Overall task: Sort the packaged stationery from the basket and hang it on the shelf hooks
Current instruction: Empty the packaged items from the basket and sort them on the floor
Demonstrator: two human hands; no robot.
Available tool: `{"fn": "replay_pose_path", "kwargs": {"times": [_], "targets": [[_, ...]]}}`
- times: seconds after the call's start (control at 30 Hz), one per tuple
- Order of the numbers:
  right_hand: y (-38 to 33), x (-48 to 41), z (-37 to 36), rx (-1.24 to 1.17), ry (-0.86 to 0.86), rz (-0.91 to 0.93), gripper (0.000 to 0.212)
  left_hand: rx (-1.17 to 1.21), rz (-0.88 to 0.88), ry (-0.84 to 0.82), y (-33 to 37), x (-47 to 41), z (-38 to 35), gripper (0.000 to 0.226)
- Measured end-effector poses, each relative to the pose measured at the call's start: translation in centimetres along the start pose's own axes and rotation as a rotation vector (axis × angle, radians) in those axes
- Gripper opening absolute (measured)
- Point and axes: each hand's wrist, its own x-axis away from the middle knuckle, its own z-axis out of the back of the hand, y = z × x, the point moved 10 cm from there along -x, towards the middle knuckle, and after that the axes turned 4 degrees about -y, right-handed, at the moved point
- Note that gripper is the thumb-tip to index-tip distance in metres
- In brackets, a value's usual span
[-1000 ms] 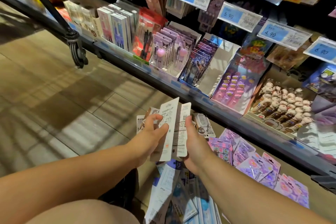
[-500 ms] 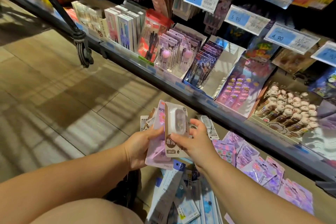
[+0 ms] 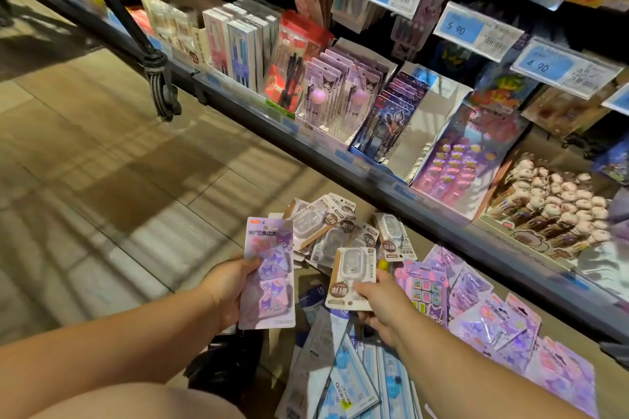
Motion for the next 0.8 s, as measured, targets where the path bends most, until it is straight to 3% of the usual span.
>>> {"fn": "replay_pose_path", "kwargs": {"times": [0.23, 0.37, 0.43, 0.53, 0.6, 0.7, 0.8], "targets": [[-4.2, -1.7, -2.2, 0.021, -0.005, 0.091, 0.038, -0.045, -0.017, 0.021, 0.8, 0.4, 0.1, 0.018], [-4.3, -1.3, -2.3, 0.206, 0.023, 0.052, 0.048, -0.064, -0.021, 0.017, 1.1, 0.6, -0.6, 0.015], [-4.2, 0.2, -3.4, 0.242, -0.065, 0.066, 0.039, -0.076, 0.003, -0.022, 1.0, 0.8, -1.6, 0.019], [-3.2, 3.4, -7.4, 0.106, -0.356, -0.022, 0.030, -0.094, -0.025, -0.090, 1.4, 0.9, -3.5, 0.019], [-2.7, 4.8, -9.2, 0.082, -0.423, -0.008, 0.024, -0.093, -0.070, -0.139, 1.9, 1.0, -4.7, 0.022], [-2.1, 5.3, -8.3, 0.046, -0.329, 0.047, 0.026, -0.152, -0.099, -0.187, 2.1, 0.8, -6.3, 0.020], [-1.4, 5.5, -4.2, -0.163, -0.211, 0.042, 0.022, -0.406, -0.067, -0.201, 0.6, 0.2, -8.6, 0.015]]}}
